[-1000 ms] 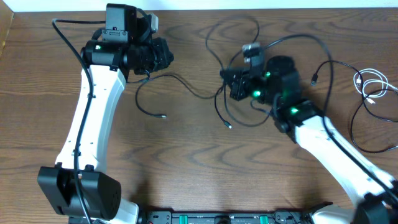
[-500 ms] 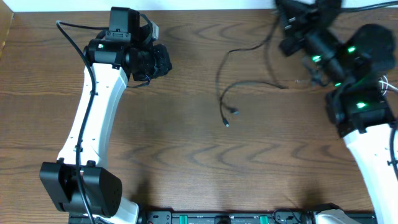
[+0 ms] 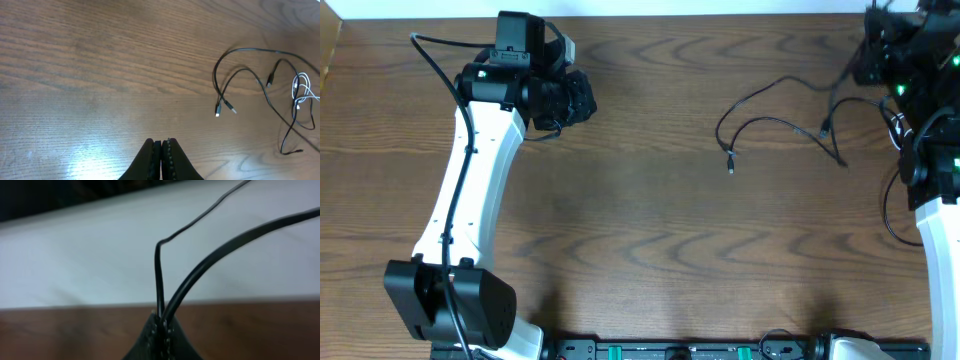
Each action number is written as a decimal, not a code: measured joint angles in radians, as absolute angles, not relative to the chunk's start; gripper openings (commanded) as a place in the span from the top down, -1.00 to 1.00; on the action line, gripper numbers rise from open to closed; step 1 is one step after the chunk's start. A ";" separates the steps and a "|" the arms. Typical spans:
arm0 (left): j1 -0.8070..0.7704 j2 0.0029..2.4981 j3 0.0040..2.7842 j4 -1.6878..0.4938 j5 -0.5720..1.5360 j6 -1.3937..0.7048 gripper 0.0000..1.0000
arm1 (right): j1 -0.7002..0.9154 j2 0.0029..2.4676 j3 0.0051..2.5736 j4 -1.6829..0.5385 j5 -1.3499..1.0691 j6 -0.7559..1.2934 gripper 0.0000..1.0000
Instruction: Untangle cables
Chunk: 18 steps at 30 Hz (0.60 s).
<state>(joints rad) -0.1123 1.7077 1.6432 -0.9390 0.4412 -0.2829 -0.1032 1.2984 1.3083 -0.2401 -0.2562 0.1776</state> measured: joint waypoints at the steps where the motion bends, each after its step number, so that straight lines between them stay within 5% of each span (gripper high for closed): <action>1: -0.112 1.708 1.643 -0.939 0.441 -0.283 0.85 | -0.104 1.302 1.308 -0.278 -0.241 0.164 0.98; 9: -0.112 1.708 1.643 -0.939 0.439 -0.283 0.85 | -0.107 1.374 1.308 -0.561 -0.112 0.080 0.98; 12: -0.112 1.708 1.643 -0.939 0.439 -0.283 0.85 | -0.107 1.420 1.308 -0.607 -0.066 0.070 0.81; 13: -0.112 1.708 1.643 -0.939 0.439 -0.283 0.84 | -0.107 1.436 1.308 -0.618 -0.056 0.066 0.67; 15: -0.112 1.708 1.643 -0.939 0.439 -0.283 0.84 | -0.109 1.464 1.308 -0.637 -0.039 0.060 0.04; 16: -0.112 1.708 1.643 -0.939 0.439 -0.283 0.84 | -0.110 1.480 1.308 -0.648 -0.029 0.060 -0.67; 17: -0.112 1.708 1.643 -0.939 0.439 -0.283 0.84 | -0.110 1.492 1.308 -0.659 -0.019 0.059 -0.99; 18: -0.112 1.708 1.643 -0.939 0.439 -0.283 0.84 | -0.112 1.506 1.308 -0.669 -0.002 0.059 -0.98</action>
<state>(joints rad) -0.1123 1.7077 1.6432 -0.9386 0.4389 -0.2829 -0.1120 1.5059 1.3079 -0.6685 -0.0021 0.0589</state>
